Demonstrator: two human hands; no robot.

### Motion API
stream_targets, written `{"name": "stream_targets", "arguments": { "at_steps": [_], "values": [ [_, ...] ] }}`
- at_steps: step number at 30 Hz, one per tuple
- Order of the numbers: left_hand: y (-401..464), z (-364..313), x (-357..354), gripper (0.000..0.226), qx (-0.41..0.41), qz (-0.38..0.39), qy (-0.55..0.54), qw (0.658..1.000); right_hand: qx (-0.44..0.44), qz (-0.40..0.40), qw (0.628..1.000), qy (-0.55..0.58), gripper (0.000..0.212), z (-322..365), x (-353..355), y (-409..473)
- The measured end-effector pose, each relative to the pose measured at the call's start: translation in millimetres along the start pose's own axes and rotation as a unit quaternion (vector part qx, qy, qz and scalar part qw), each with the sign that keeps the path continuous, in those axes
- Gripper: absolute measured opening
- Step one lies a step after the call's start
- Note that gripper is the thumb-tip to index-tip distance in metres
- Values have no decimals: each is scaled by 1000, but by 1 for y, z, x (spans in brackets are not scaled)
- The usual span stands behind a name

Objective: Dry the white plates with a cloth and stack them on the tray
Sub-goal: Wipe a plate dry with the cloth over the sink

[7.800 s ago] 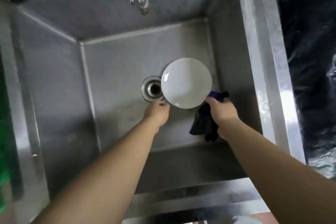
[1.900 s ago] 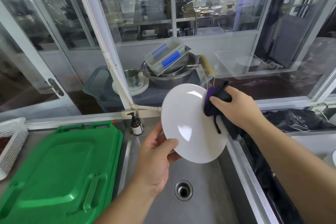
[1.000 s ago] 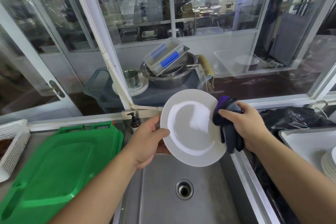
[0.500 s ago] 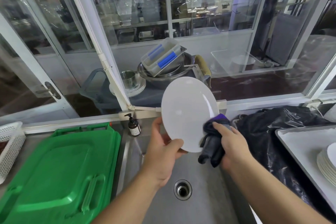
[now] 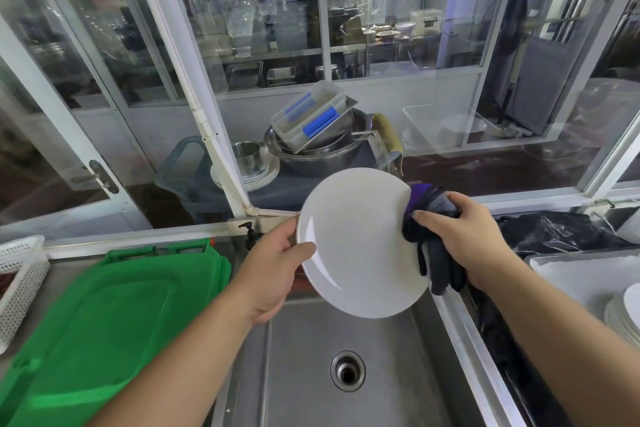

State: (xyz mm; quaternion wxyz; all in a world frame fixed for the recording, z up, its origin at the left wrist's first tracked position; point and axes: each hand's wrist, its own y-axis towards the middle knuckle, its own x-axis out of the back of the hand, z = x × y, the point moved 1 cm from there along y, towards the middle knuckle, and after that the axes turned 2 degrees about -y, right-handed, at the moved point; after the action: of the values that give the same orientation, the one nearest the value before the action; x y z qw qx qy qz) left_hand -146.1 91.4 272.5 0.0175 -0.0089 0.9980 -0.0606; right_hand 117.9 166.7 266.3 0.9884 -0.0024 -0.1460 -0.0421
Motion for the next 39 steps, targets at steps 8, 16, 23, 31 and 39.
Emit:
{"name": "stream_targets", "arguments": {
  "at_steps": [8, 16, 23, 31, 39],
  "values": [
    [-2, 7, -15, 43, -1, -42, -124, 991, -63, -78, 993, 61, 22, -17, -22, -14],
    [3, 30, -46, 45, -38, -110, -188, 975, -238, -97, 919, 300, 24, -45, -70, -37],
    [2, 18, -32, 37, -7, -60, -184, 981, -160, -106, 955, 228, 23, -33, -42, -16],
    [7, -4, 8, 35, 57, -7, -77, 995, -24, 24, 999, 15, 15, 2, 3, 5],
    [-3, 1, -13, 44, 2, -20, -149, 989, -54, -29, 996, 64, 15, 0, -7, 1]
  ]
}}
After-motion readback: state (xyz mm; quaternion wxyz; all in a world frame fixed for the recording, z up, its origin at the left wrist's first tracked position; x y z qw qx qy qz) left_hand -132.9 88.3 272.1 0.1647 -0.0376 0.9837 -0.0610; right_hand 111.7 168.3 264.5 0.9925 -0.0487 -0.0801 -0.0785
